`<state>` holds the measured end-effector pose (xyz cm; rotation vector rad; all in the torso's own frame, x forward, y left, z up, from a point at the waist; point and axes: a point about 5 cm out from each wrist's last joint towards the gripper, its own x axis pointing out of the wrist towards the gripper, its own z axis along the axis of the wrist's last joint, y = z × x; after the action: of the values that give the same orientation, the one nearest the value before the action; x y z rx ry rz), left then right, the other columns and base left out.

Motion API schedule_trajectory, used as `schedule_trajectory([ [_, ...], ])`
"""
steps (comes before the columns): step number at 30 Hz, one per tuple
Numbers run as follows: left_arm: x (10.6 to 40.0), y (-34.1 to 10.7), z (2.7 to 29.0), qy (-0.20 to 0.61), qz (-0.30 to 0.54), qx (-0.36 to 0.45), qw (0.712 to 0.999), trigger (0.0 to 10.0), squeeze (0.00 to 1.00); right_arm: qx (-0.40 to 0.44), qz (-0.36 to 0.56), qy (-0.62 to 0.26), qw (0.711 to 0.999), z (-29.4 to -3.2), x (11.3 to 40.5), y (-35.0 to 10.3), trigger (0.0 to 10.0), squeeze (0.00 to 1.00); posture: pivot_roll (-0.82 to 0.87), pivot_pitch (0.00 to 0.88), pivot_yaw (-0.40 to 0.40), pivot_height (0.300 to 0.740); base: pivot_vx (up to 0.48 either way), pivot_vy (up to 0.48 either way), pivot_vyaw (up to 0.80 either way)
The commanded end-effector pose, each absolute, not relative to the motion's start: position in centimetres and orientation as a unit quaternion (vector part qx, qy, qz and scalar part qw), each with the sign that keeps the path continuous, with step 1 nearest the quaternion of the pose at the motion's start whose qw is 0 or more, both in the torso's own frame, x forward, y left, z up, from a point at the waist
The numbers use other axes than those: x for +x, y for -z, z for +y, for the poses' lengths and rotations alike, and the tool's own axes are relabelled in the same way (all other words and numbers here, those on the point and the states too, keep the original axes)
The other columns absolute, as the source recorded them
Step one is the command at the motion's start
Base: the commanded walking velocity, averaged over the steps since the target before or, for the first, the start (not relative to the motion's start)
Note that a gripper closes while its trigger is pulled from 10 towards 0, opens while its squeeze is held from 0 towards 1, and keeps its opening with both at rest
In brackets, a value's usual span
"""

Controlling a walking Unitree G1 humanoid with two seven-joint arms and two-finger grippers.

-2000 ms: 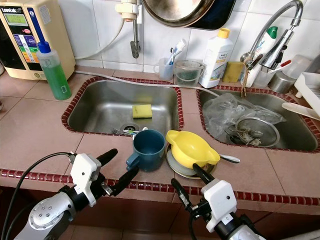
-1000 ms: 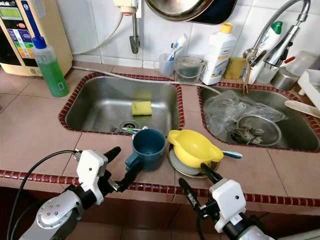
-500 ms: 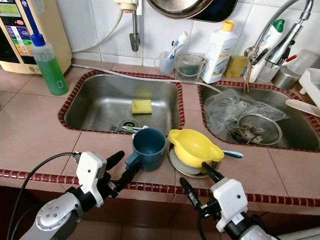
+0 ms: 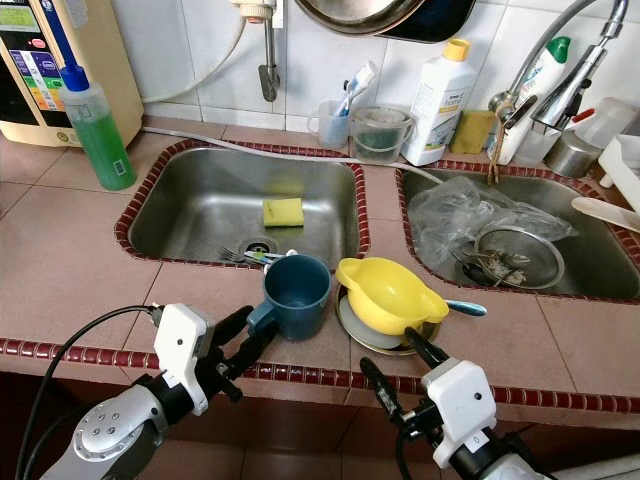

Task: Kitchen organization

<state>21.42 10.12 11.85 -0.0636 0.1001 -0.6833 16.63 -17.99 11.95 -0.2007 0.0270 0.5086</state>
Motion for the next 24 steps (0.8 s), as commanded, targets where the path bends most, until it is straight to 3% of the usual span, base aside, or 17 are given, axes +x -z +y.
schedule_trajectory([
  [1, 21.27, -12.27, 9.76, 0.342, 0.041, -0.032, 0.938, 0.0, 0.0, -0.103, 0.011, -0.251, 0.962, -18.14, 16.49, -12.32, 10.0, 0.0, -0.12, 0.094, -0.036, 0.74, 0.0, 0.0, 0.0],
  [24, 21.88, -12.35, 9.96, 0.34, 0.035, -0.032, 0.939, 0.0, 0.0, -0.106, 0.01, -0.255, 0.961, -18.13, 16.51, -12.28, 10.0, 0.0, -0.12, 0.069, -0.037, 0.74, 0.0, 0.0, 0.0],
])
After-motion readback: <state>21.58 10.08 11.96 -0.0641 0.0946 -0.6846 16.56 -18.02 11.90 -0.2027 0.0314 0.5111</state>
